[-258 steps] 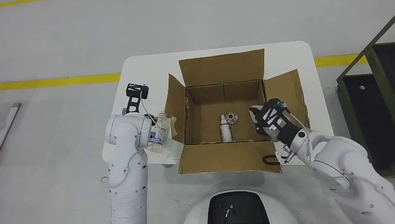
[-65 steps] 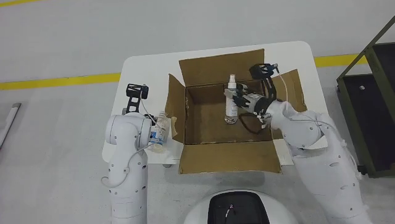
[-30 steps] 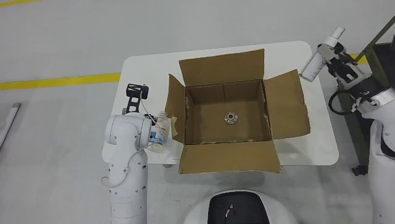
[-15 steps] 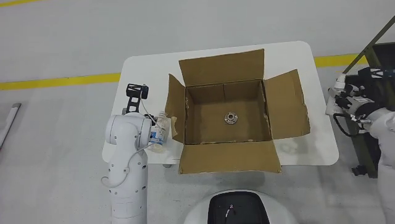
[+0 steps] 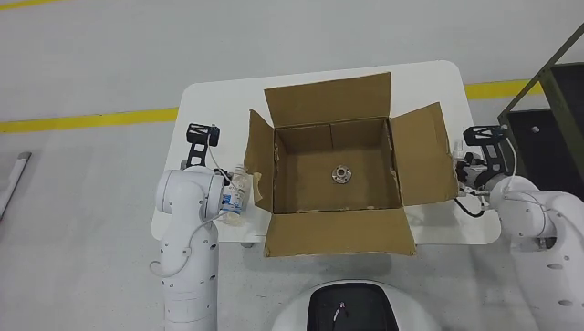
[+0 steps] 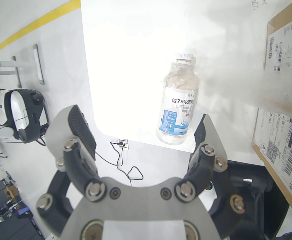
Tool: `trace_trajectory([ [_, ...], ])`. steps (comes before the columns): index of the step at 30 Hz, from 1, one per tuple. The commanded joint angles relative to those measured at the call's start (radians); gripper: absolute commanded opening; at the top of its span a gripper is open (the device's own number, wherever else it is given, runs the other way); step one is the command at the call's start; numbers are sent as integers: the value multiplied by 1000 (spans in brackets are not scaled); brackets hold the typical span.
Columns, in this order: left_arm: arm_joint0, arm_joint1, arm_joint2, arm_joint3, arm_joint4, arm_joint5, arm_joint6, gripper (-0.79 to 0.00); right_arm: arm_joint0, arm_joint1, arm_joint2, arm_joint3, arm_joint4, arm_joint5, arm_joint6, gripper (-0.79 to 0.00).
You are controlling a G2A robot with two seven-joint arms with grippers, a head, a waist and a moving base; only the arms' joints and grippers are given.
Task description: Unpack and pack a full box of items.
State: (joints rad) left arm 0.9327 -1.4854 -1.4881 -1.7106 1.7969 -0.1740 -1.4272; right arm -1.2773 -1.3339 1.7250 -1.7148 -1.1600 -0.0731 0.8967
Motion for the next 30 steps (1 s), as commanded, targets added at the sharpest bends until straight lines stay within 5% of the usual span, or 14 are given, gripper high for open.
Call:
trace_trajectory([
  [1, 0, 0, 0, 0, 0, 0, 0, 0, 0, 0, 0, 0, 0, 0, 0, -785],
  [27, 0, 0, 0, 0, 0, 0, 0, 0, 74, 3, -175, 150, -147, 90, 98, -785],
  [28, 0, 0, 0, 0, 0, 0, 0, 0, 74, 3, -176, 149, -148, 92, 100, -776],
  [29, 0, 0, 0, 0, 0, 0, 0, 0, 74, 4, -178, 149, -148, 92, 101, -653],
  [30, 0, 0, 0, 0, 0, 0, 0, 0, 73, 4, -179, 148, -148, 93, 102, -610],
])
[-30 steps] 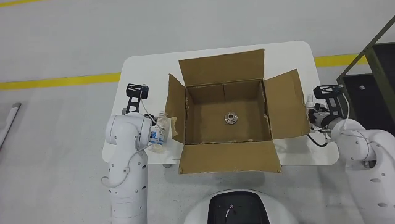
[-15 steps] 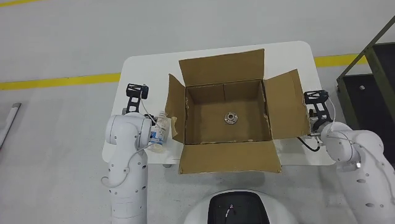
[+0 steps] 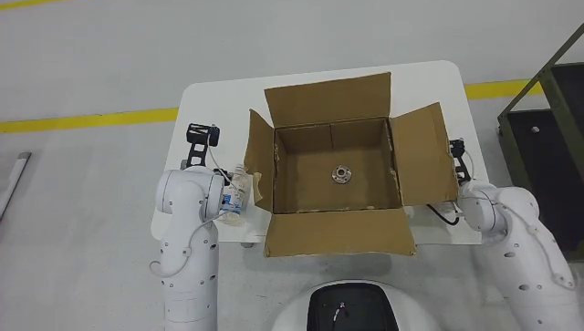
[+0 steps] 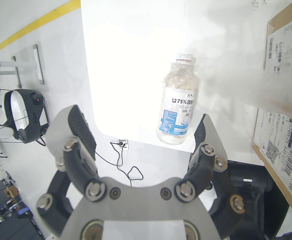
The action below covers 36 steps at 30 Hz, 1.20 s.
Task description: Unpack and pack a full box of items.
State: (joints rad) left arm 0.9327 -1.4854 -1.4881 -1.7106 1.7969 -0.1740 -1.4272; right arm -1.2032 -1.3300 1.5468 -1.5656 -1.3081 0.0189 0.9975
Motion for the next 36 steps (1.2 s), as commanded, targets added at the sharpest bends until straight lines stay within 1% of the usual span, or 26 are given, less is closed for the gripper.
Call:
trace_trajectory([
  [1, 0, 0, 0, 0, 0, 0, 0, 0, -1, 1, -1, -1, -1, 2, 3, -594],
  [3, 0, 0, 0, 0, 0, 0, 0, 0, 1, 2, -1, 0, 2, 1, 1, -523],
  [6, 0, 0, 0, 0, 0, 0, 0, 0, 2, 4, 1, -2, 4, 2, 3, -468],
  [7, 0, 0, 0, 0, 0, 0, 0, 0, 0, 5, 1, -6, 4, 2, 4, -419],
  [10, 0, 0, 0, 0, 0, 0, 0, 0, -6, 7, 7, -24, 14, 4, 6, -413],
  [11, 0, 0, 0, 0, 0, 0, 0, 0, -8, 8, 11, -34, 17, 5, 7, -351],
  [14, 0, 0, 0, 0, 0, 0, 0, 0, -17, 11, 32, -70, 40, 7, 12, -336],
  [15, 0, 0, 0, 0, 0, 0, 0, 0, -21, 13, 41, -83, 46, 7, 17, -302],
  [16, 0, 0, 0, 0, 0, 0, 0, 0, -23, 14, 54, -97, 54, 8, 20, -194],
  [17, 0, 0, 0, 0, 0, 0, 0, 0, -25, 16, 68, -111, 61, 10, 21, -129],
  [18, 0, 0, 0, 0, 0, 0, 0, 0, -28, 18, 86, -124, 72, 17, 20, -160],
  [19, 0, 0, 0, 0, 0, 0, 0, 0, -28, 20, 109, -140, 87, 27, 18, -215],
  [20, 0, 0, 0, 0, 0, 0, 0, 0, -28, 22, 134, -154, 109, 38, 15, -292],
  [21, 0, 0, 0, 0, 0, 0, 0, 0, -26, 23, 165, -174, 138, 50, 5, -403],
  [22, 0, 0, 0, 0, 0, 0, 0, 0, -27, 25, 189, -189, 160, 51, 0, -437],
  [23, 0, 0, 0, 0, 0, 0, 0, 0, -23, 27, 217, -203, 195, 54, -18, -502],
  [26, 0, 0, 0, 0, 0, 0, 0, 0, -26, 28, 288, -275, 331, 29, -97, -785],
  [29, 0, 0, 0, 0, 0, 0, 0, 0, -61, 26, 339, -354, 496, -21, -185, -785],
  [31, 0, 0, 0, 0, 0, 0, 0, 0, -91, 26, 352, -418, 570, -69, -226, -785],
  [34, 0, 0, 0, 0, 0, 0, 0, 0, -132, 26, 332, -504, 647, -132, -240, -785],
  [36, 0, 0, 0, 0, 0, 0, 0, 0, -152, 30, 296, -554, 650, -179, -209, -785],
])
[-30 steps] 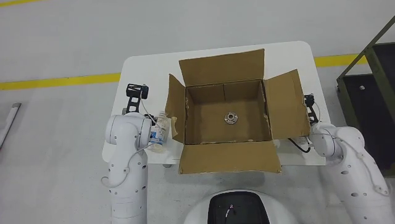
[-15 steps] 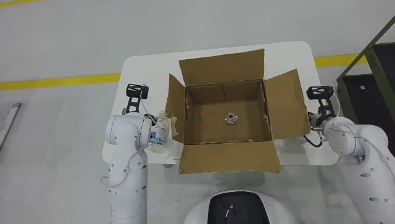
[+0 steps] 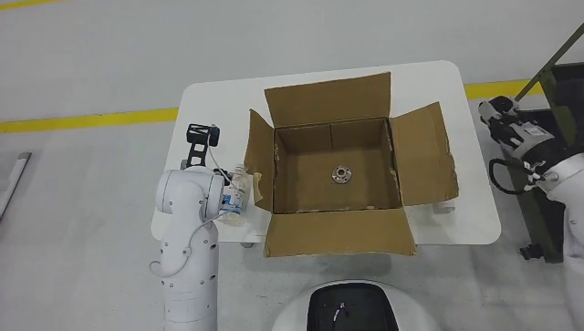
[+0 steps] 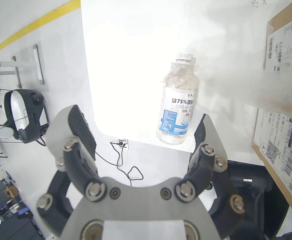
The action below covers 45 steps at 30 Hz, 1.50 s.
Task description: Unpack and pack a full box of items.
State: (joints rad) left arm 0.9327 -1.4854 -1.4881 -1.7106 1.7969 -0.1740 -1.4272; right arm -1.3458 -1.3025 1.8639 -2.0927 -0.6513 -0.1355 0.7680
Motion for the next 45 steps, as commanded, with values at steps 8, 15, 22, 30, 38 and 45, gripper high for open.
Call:
trace_trajectory([
  [8, 0, 0, 0, 0, 0, 0, 0, 0, 20, 8, -304, -45, -234, -22, 126, -785],
  [15, 0, 0, 0, 0, 0, 0, 0, 0, 142, 0, -549, 84, -520, 67, 141, -785],
  [22, 0, 0, 0, 0, 0, 0, 0, 0, 142, 0, -549, 84, -520, 67, 141, -785],
  [30, 0, 0, 0, 0, 0, 0, 0, 0, 133, 2, -556, 74, -541, 39, 125, -785],
  [38, 0, 0, 0, 0, 0, 0, 0, 0, 325, -29, -773, 215, -667, 138, 204, -785],
  [45, 0, 0, 0, 0, 0, 0, 0, 0, 529, -85, -949, 482, -700, 259, 292, -785],
])
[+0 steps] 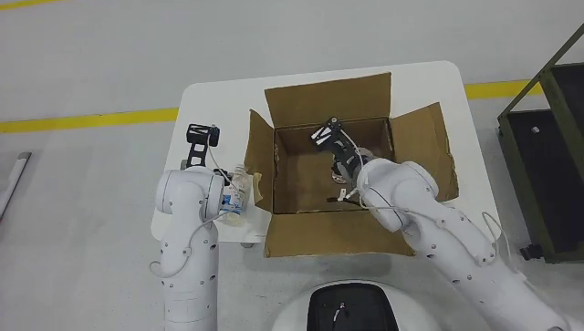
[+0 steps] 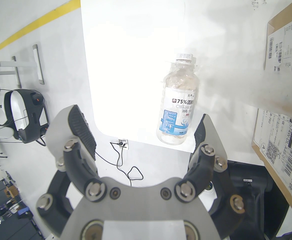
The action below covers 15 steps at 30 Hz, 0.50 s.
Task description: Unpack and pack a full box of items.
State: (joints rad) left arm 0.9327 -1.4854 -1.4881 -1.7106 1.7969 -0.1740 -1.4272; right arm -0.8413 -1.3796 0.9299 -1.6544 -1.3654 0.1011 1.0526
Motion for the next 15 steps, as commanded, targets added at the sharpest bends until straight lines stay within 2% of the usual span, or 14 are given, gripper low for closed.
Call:
trace_trajectory([
  [1, 0, 0, 0, 0, 0, 0, 0, 0, 43, -14, -31, 78, 9, 31, 18, -785],
  [8, 0, 0, 0, 0, 0, 0, 0, 0, 123, -54, -90, 274, 40, 88, 39, -785],
  [12, 0, 0, 0, 0, 0, 0, 0, 0, 134, -62, -99, 302, 52, 83, 38, -785],
  [13, 0, 0, 0, 0, 0, 0, 0, 0, 134, -62, -99, 302, 52, 83, 38, -486],
  [15, 0, 0, 0, 0, 0, 0, 0, 0, 134, -62, -99, 302, 52, 83, 38, -486],
])
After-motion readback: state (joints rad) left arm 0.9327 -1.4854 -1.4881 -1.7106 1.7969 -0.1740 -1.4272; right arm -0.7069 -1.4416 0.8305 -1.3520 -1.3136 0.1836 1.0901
